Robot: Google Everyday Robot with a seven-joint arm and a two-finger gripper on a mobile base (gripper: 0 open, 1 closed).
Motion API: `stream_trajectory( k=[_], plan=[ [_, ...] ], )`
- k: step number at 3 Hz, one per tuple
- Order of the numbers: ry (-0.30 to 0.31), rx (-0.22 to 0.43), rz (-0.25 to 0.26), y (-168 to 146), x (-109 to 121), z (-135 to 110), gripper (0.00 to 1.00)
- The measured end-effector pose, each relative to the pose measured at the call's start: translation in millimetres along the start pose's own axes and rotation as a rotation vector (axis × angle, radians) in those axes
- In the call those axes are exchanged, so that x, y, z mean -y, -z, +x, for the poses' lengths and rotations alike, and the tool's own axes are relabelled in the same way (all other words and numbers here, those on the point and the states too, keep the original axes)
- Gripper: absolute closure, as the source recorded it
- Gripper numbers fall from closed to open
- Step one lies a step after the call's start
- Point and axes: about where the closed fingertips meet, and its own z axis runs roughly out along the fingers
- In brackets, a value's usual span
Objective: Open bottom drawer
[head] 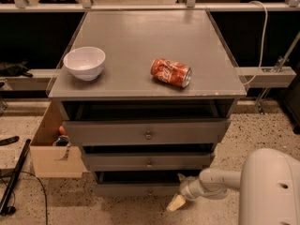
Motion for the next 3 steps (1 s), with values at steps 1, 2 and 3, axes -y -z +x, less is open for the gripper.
stream_trajectory(
  k=[1,2,3],
  plan=[
    [-0.002,-0.028,0.002,-20.6,17.1,4.6,0.0],
    [-0.006,-0.034,0.005,-27.5,22.7,9.9,0.0],
    [-0.009,-0.025,0.017,-28.9,21.4,19.2,0.0]
  ],
)
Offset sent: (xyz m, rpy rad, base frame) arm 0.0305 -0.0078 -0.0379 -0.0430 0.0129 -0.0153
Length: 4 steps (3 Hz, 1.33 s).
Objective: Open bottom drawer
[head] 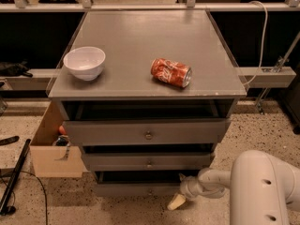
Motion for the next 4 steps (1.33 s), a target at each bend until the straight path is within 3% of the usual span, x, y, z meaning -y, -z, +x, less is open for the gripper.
stream_trajectory(
  k=[1,3,4],
  plan=[
    [0.008,0.0,0.013,-8.2,1.7,10.7,0.0],
    [0.024,-0.001,0.027,-19.3,8.4,9.1,0.0],
    [0.024,-0.001,0.026,-19.4,8.3,9.1,0.17]
  ],
)
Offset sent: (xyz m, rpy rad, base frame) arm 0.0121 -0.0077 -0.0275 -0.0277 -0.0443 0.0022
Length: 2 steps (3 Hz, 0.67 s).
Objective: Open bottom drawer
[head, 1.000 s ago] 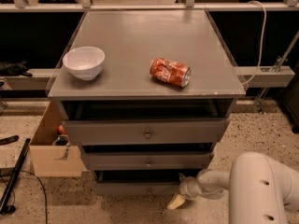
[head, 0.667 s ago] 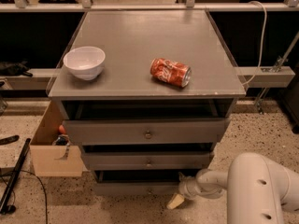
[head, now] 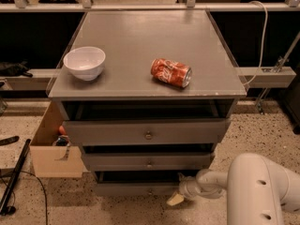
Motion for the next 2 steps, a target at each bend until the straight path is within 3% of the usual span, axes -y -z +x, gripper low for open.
stream_trajectory(
  k=[1,2],
  plan=[
    [0.0,0.0,0.0,0.0,0.0,0.0,0.41],
    [0.0,0.0,0.0,0.0,-0.1,0.0,0.72]
  ],
)
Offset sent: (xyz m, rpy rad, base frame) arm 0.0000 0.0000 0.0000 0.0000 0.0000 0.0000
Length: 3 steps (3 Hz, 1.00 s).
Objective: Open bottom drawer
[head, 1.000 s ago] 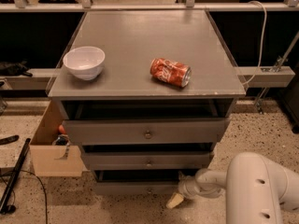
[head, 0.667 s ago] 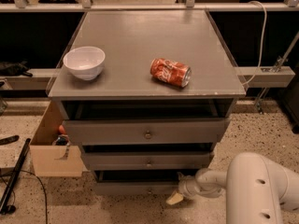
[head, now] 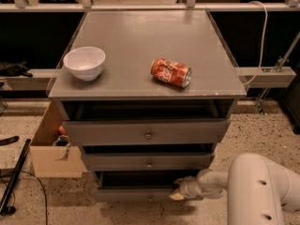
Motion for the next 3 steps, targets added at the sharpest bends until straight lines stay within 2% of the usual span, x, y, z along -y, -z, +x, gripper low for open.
stream_trajectory(
  k=[1,2,3],
  plan=[
    [0.0,0.0,0.0,0.0,0.0,0.0,0.94],
    [-0.019,-0.011,-0.014,12.6,-5.9,6.9,1.0],
    [-0.019,-0.011,-0.014,12.6,-5.9,6.9,1.0]
  ],
)
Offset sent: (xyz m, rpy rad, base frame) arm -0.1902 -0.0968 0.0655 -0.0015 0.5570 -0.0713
